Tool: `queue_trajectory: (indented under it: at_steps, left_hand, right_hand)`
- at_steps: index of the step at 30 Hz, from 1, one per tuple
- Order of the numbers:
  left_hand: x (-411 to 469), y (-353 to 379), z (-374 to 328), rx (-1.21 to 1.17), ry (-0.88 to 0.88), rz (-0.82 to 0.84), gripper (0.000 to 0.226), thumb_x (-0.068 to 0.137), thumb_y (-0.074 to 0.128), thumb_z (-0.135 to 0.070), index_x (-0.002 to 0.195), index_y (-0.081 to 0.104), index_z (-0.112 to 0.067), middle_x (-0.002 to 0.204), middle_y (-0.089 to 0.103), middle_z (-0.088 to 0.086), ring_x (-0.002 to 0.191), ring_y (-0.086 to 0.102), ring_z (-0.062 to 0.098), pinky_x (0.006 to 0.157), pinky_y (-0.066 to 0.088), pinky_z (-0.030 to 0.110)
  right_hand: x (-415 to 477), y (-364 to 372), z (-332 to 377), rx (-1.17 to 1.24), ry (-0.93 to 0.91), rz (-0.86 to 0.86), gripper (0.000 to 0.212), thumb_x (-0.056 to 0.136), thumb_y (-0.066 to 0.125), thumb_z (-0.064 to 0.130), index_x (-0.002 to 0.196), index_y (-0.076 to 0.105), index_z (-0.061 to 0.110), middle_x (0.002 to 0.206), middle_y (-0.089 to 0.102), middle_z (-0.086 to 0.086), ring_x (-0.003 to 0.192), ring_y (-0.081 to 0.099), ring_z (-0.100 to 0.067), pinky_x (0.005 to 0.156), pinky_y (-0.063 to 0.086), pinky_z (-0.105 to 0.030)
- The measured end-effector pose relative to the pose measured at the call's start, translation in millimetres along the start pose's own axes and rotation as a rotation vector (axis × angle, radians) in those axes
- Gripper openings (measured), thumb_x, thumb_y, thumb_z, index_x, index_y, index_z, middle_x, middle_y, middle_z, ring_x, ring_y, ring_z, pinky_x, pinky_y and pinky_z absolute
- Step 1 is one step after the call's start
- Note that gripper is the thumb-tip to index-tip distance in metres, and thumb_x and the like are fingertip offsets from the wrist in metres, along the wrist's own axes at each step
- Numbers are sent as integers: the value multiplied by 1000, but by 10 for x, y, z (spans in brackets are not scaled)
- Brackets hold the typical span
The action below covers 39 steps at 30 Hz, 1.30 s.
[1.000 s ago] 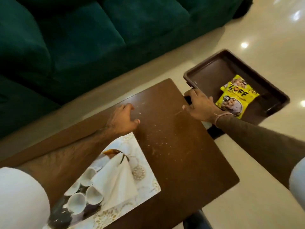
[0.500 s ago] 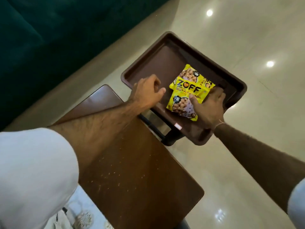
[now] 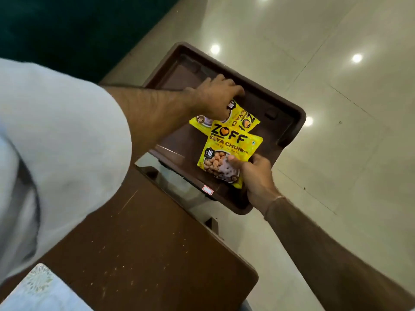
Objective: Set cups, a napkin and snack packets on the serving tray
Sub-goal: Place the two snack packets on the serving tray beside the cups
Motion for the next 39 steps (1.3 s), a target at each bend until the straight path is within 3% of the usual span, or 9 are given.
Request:
queue_trajectory:
  at_steps: [3,6,13,17,20,24,29,34,39]
  left_hand:
    - [85,-55,-60,190,78,184,62,79,66,-38,137,50,-28,130,57,8,125,45,32,102,34,52]
    - [43,-51,-9,125,-11,220,57,73,77,-47,122,59,-24,116,66,5,114,58,30,95,40,46]
    - [-549,-50,411,-541,-342,-62,38,73,81,-41,100,62,-21,103,69,3,95,63,22,66,43,29]
    - [-1136,40,654,-1040,-499,-287,33,74,84,-32,93,62,-16,93,71,1,88,68,19,73,53,33]
    - [-1782,184,795,-1450,-548,-415,49,72,85,-23,113,61,-10,101,76,7,90,75,23,83,60,42]
    - [-2820,408,948,-1728,-575,-603,63,68,85,-16,123,57,-3,109,75,13,95,73,29,80,60,41]
    - [-4212,769,991,-1803,-707,-810,39,74,82,-17,109,67,-8,103,77,10,92,74,26,78,61,38]
    - [-5550,1248,876,-1781,-933,-990,41,75,82,-18,111,69,-5,104,76,13,92,74,28,77,59,38]
    - [-6715,1734,647,-1805,-1104,-1111,50,71,80,-20,116,66,-3,101,74,12,81,73,25,67,60,36]
  right_hand:
    - [-55,-145,34,74,-24,13,22,90,72,16,111,70,22,107,78,2,100,74,-22,95,57,-49]
    - [-126,-254,119,139,-48,62,24,96,64,16,118,66,25,113,76,4,106,73,-22,96,56,-49]
    - [-296,-285,228,248,-50,137,32,99,56,12,131,59,15,118,75,-3,106,73,-28,90,58,-46]
    - [-434,-70,282,256,-85,215,36,99,56,13,135,55,13,123,73,-5,110,71,-30,91,57,-48]
    - [-580,184,293,234,-121,291,38,97,58,11,135,55,11,125,71,-8,112,69,-34,91,56,-52]
    - [-899,616,240,181,-156,432,49,90,66,16,137,53,8,129,68,-13,116,67,-37,97,53,-56]
    - [-1503,1190,1,30,-187,572,56,80,72,23,131,58,6,122,73,-11,109,71,-31,87,61,-43]
    - [-2133,1726,-466,-102,-119,714,25,81,72,18,105,75,24,109,78,-7,99,75,-30,81,62,-44]
    - [-2720,2198,-1037,-200,37,739,31,94,64,12,122,66,2,117,73,-17,107,71,-38,92,57,-52]
Point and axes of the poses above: each hand's wrist, its own x-axis towards the middle knuckle, its own y-axis out of the palm, z = x × y, the point moved 2 cm from there along x, towards the middle knuckle
